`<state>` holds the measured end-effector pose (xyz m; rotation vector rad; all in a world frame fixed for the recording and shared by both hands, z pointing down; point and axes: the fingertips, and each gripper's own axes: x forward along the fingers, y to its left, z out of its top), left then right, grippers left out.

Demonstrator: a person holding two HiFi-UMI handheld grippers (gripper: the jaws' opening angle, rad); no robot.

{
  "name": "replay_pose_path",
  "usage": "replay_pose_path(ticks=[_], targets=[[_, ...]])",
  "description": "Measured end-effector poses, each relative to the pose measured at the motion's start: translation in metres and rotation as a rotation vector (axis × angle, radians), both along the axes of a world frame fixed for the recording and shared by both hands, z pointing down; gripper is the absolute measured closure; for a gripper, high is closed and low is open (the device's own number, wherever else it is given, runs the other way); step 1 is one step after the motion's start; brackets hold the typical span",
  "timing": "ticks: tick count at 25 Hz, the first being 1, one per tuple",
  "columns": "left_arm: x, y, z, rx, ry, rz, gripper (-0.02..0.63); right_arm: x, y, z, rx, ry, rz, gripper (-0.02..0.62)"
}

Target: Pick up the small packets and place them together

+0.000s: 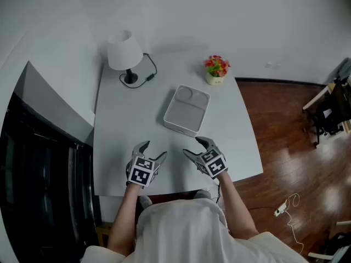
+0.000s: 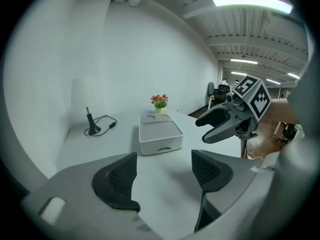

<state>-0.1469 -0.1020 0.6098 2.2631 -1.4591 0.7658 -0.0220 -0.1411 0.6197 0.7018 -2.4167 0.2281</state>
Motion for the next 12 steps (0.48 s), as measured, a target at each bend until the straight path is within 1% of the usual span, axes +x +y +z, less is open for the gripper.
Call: replay_pose_path(ticks=[4, 7, 10, 11, 12], targets=[[-0.003, -0.002, -0.017, 0.11, 0.003, -0.03, 0.258, 0.001, -0.004, -0.029, 0.113, -0.115, 0.016, 0.298], [-0.008, -0.003, -0.028, 0.194, 0.015, -0.061, 0.258, 0.006, -0.006, -0.044, 0.15, -0.209, 0.057, 0.298], [-0.007, 0.0, -0.041, 0.267, 0.045, -0.062, 0.258, 0.015, -0.003, -0.054, 0.173, -0.299, 0.086, 0.299], [-0.004, 0.001, -0.047, 0.292, 0.068, -0.054, 0.248, 0.016, 0.0, -0.06, 0.179, -0.328, 0.085, 0.302], [-0.002, 0.002, -0.053, 0.316, 0.092, -0.046, 0.204, 0.016, 0.004, -0.066, 0.184, -0.356, 0.08, 0.304]])
